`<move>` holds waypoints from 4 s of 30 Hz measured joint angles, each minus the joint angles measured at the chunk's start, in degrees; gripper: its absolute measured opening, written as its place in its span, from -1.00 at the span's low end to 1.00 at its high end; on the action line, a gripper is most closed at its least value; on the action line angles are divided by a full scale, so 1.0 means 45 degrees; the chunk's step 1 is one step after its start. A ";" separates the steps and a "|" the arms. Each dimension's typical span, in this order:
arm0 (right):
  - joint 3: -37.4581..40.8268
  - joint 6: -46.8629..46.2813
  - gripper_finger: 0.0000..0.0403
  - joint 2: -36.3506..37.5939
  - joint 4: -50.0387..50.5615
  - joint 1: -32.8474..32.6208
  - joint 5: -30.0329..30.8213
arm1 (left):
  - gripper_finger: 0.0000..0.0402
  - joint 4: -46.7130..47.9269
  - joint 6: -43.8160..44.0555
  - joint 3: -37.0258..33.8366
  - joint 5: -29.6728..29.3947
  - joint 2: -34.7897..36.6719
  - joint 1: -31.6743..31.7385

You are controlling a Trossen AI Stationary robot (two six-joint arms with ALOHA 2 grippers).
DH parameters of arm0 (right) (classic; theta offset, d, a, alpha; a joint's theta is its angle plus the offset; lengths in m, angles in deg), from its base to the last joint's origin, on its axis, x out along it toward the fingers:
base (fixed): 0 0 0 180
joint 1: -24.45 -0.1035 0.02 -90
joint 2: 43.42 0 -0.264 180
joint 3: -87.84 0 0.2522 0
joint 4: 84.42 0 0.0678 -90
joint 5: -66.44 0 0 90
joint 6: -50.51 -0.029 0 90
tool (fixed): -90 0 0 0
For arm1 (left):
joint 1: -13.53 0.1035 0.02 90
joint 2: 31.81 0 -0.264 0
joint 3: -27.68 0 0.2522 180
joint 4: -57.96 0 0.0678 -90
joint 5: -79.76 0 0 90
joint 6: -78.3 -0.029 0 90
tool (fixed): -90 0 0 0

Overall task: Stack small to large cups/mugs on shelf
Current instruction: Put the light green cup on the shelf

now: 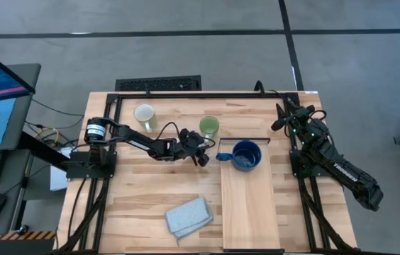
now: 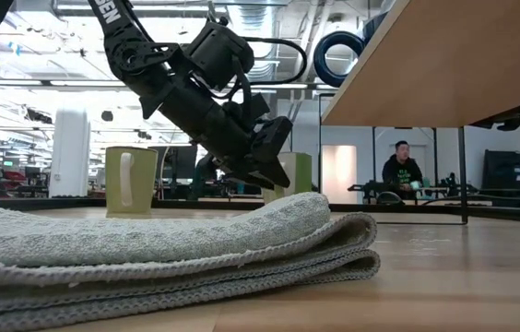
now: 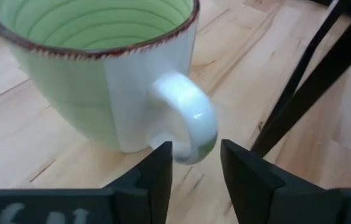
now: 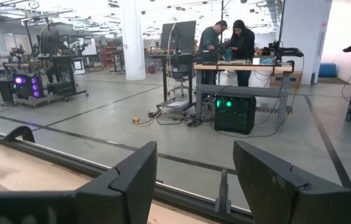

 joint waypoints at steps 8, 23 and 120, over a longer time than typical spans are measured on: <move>0.0000 0.0005 0.17 0.0000 -0.0002 0.0000 0.0000 | -0.36 -0.0011 0.0112 0.0000 -0.1479 0.0000 -0.0010; 0.0000 0.0024 0.17 0.0000 0.0003 0.0000 0.0000 | -0.35 0.0875 0.0533 0.0005 -0.3269 0.0000 -0.0141; 0.0001 0.0214 0.17 -0.0359 0.0009 -0.0015 -0.0015 | -0.81 0.6794 -0.3997 0.2129 -0.1354 0.8340 -0.5068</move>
